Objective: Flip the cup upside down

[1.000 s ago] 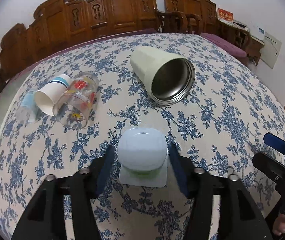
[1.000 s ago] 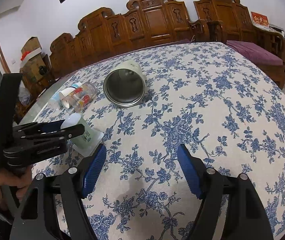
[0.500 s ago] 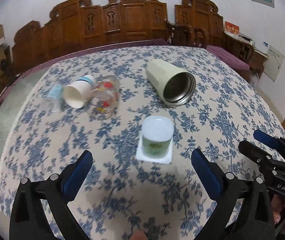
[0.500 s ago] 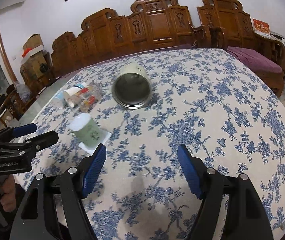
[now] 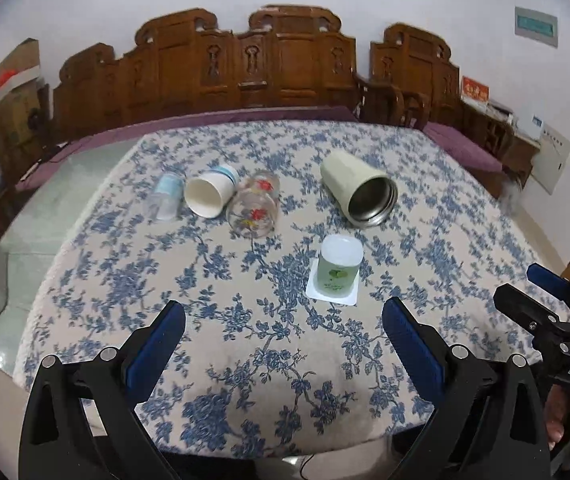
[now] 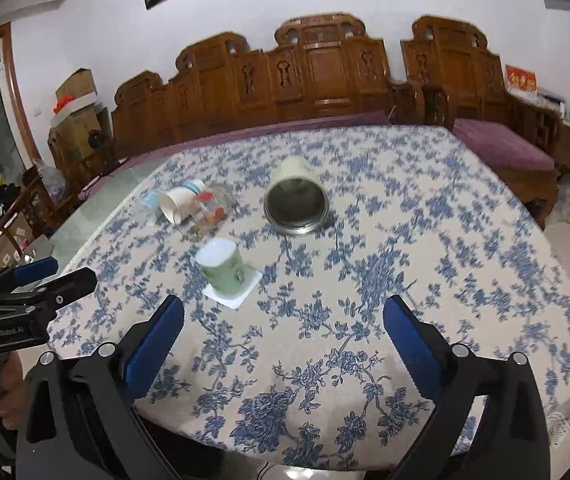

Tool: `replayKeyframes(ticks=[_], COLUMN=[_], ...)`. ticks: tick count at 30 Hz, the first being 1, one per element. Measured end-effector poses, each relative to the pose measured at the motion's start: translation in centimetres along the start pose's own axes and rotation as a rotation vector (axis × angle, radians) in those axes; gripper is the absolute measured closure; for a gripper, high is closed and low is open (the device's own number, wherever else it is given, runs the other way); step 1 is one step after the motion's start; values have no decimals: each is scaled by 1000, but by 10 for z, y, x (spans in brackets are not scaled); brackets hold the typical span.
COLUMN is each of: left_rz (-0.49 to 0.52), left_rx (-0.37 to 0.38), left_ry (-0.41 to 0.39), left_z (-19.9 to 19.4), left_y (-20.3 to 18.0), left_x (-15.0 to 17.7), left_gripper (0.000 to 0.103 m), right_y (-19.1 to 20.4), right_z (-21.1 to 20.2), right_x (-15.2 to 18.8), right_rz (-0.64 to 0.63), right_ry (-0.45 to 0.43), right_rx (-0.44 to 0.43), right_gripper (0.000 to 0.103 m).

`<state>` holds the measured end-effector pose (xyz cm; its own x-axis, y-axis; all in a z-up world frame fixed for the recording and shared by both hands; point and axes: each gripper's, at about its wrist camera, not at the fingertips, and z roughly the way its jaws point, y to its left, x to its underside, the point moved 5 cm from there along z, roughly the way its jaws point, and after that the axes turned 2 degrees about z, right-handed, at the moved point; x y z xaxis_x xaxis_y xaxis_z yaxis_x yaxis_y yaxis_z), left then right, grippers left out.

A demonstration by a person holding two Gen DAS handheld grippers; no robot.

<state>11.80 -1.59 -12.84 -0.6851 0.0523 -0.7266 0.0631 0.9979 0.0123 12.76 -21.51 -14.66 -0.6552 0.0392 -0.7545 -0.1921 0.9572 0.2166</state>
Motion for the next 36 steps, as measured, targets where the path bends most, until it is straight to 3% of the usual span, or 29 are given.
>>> replayKeyframes(ticks=[9, 19, 36], left_rz=[7, 11, -1], left_rx=[-15, -40, -36], left_ry=[-137, -229, -246], left_z=[-76, -134, -147], left_y=[0, -1, -1], left_x=[-17, -23, -19], left_gripper=[8, 8, 8], right_y=[23, 42, 46], right_z=[-75, -137, -149], right_x=[-26, -40, -41], right_rz=[-41, -73, -78], right_ry=[-150, -275, -294], right_rx=[19, 35, 32], right_gripper=[3, 3, 3])
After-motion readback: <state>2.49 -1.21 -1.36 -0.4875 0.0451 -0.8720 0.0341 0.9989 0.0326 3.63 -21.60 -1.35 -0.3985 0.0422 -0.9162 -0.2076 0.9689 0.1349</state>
